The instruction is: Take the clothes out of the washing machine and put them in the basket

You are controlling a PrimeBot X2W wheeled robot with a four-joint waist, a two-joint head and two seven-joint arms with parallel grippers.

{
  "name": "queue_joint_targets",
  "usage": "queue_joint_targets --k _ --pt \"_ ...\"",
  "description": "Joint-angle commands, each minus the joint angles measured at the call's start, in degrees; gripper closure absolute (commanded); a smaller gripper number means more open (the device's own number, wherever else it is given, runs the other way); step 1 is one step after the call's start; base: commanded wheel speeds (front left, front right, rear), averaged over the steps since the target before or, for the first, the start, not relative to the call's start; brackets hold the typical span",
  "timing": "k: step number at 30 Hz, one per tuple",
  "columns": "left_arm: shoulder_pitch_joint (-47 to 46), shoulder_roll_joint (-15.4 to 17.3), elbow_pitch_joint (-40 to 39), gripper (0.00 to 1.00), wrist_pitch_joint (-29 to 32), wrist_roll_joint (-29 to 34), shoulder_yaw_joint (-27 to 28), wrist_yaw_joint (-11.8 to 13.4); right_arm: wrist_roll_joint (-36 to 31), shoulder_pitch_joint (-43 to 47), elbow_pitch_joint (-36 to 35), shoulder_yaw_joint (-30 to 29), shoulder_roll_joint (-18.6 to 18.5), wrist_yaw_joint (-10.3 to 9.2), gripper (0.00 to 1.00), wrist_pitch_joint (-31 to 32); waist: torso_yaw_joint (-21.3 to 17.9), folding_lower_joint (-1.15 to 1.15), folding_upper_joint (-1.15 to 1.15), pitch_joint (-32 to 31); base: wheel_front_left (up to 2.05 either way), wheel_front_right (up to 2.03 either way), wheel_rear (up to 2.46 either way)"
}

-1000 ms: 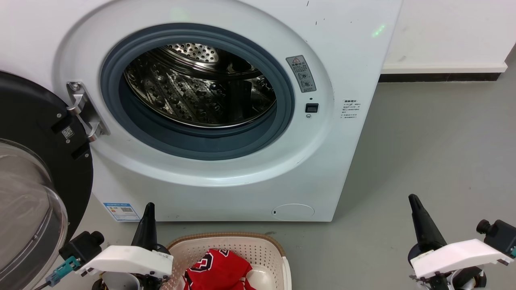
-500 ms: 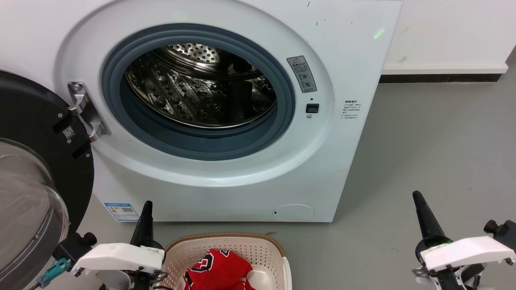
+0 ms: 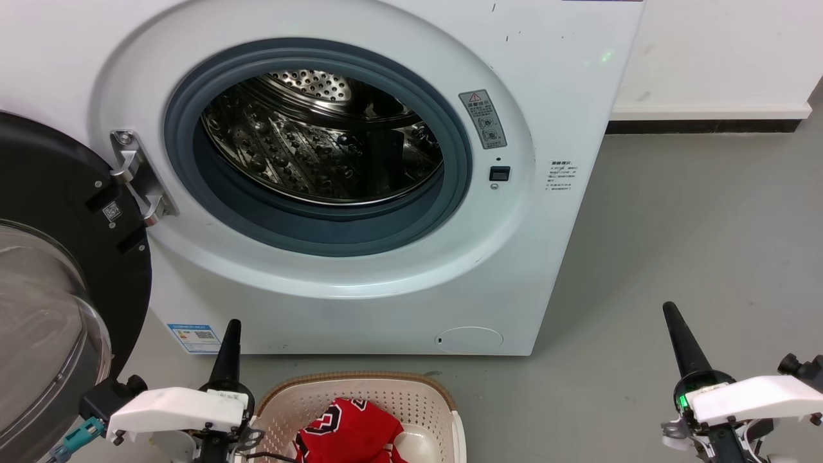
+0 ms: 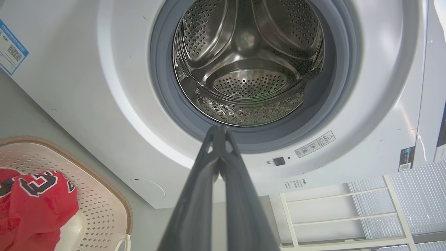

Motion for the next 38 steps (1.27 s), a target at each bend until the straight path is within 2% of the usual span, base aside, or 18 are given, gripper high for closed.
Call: queue_joint_targets --k 1,38 --pt "-1.5 0.0 -0.3 1.00 0.3 -1.4 0.3 -0.4 1.6 -1.3 -0.2 -0.2 -0.4 -0.01 1.00 0.2 0.0 0.00 0.00 0.0 0.00 0.00 0.00" --pt "-2.2 0.0 0.6 1.00 5.0 -20.3 2.5 -2.0 20.6 -3.0 2.2 -2.4 0.0 -0.01 1.00 3.2 0.4 0.00 0.00 -0.3 0.00 0.00 0.00"
